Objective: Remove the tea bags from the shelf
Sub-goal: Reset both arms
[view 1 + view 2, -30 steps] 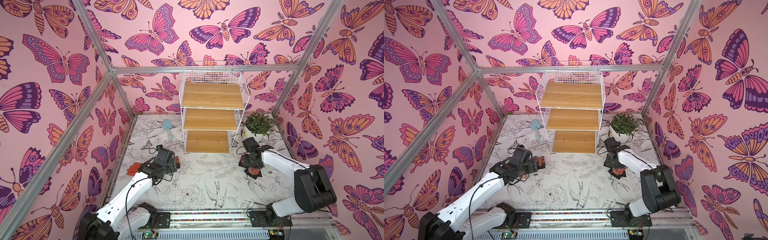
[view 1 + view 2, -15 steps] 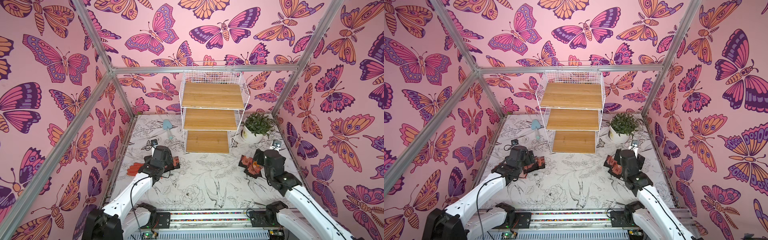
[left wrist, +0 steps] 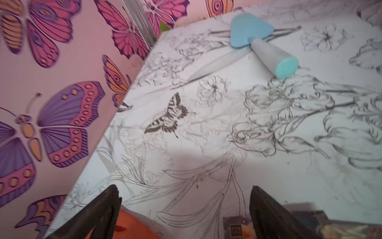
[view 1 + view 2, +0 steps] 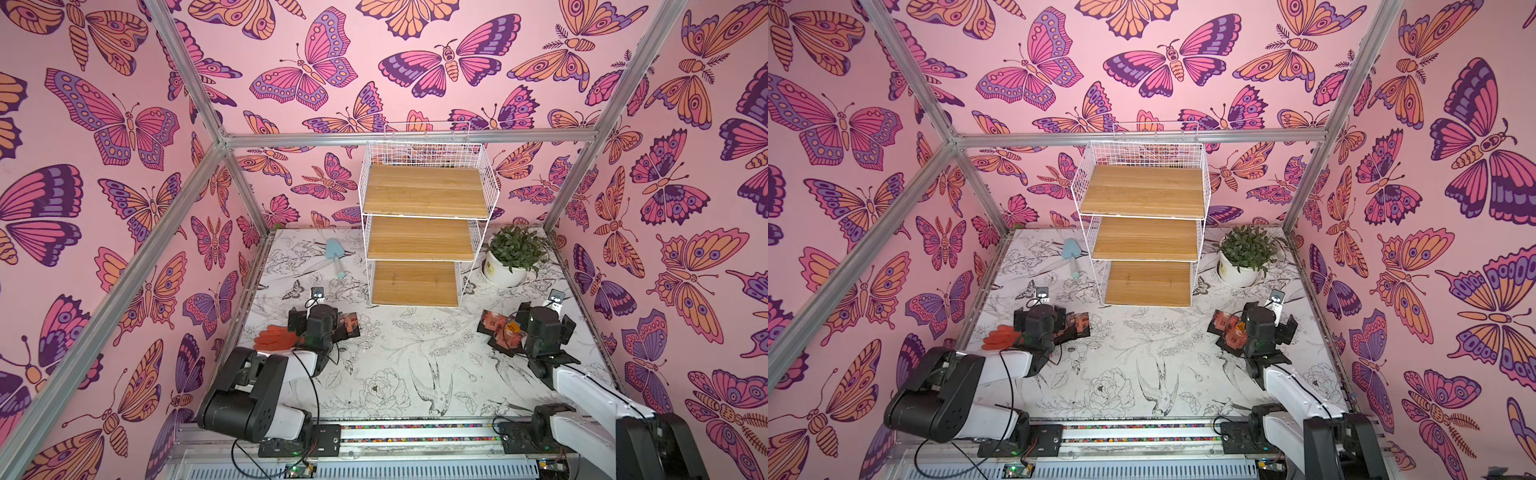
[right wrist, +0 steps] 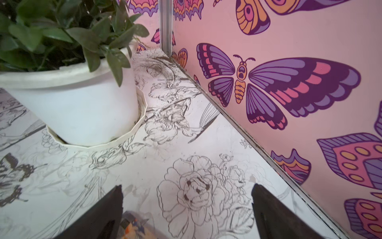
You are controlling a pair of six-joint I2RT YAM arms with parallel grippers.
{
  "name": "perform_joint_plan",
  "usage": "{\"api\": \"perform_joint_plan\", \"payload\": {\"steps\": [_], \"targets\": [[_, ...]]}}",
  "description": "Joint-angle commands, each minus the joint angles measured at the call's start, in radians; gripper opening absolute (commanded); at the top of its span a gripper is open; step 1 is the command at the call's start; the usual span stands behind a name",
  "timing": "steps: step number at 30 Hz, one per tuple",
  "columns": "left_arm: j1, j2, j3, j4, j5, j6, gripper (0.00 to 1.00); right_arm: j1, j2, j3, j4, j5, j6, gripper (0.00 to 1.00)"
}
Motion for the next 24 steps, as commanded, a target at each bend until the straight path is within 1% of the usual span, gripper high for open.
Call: {"api": "perform_joint_plan", "payload": {"steps": [1, 2, 3, 5, 6, 7, 8, 9, 10, 11, 13, 14, 16, 19, 22, 24], "targets": [[0.118, 0.041, 0.014, 0.17, 0.242, -0.071, 0.99, -0.025, 0.077, -0.01, 0.24, -0.052, -0.036, 0.99], [0.139, 0.065, 0.013, 0.182, 0.246, -0.099, 1.0, -0.028, 0.104, -0.015, 0.292, -0.063, -0.038, 0.99], [0.152, 0.079, 0.044, 0.191, 0.256, -0.11, 1.0, -0.031, 0.138, -0.025, 0.366, -0.089, -0.048, 0.99], [0.156, 0.067, 0.069, 0.131, 0.26, -0.115, 1.0, -0.044, 0.244, -0.032, 0.51, -0.153, -0.07, 0.99], [0.156, 0.067, 0.069, 0.13, 0.261, -0.116, 1.0, -0.049, 0.353, -0.026, 0.625, -0.177, -0.089, 0.99], [0.156, 0.072, 0.063, 0.146, 0.259, -0.12, 1.0, -0.046, 0.441, -0.008, 0.689, -0.236, -0.126, 0.99], [0.156, 0.075, 0.061, 0.157, 0.258, -0.118, 1.0, -0.039, 0.493, 0.021, 0.702, -0.271, -0.159, 0.99], [0.156, 0.074, 0.063, 0.15, 0.259, -0.118, 1.0, -0.035, 0.496, 0.055, 0.597, -0.257, -0.151, 0.99], [0.156, 0.073, 0.066, 0.141, 0.261, -0.114, 1.0, -0.051, 0.419, 0.089, 0.436, -0.268, -0.118, 0.99], [0.154, 0.073, 0.067, 0.142, 0.259, -0.113, 1.0, -0.063, 0.413, 0.111, 0.381, -0.273, -0.099, 0.99], [0.153, 0.075, 0.065, 0.149, 0.266, -0.109, 1.0, -0.068, 0.464, 0.086, 0.528, -0.271, -0.112, 0.99], [0.153, 0.077, 0.064, 0.155, 0.267, -0.11, 1.0, -0.068, 0.455, 0.087, 0.509, -0.276, -0.112, 0.99], [0.153, 0.081, 0.061, 0.167, 0.268, -0.107, 1.0, -0.068, 0.414, 0.109, 0.392, -0.287, -0.102, 0.99], [0.152, 0.087, 0.065, 0.17, 0.265, -0.106, 1.0, -0.068, 0.44, 0.093, 0.475, -0.284, -0.11, 0.99], [0.152, 0.088, 0.065, 0.17, 0.264, -0.107, 1.0, -0.068, 0.419, 0.107, 0.407, -0.286, -0.106, 0.99], [0.152, 0.087, 0.064, 0.17, 0.264, -0.107, 1.0, -0.068, 0.428, 0.101, 0.438, -0.284, -0.11, 0.99]]}}
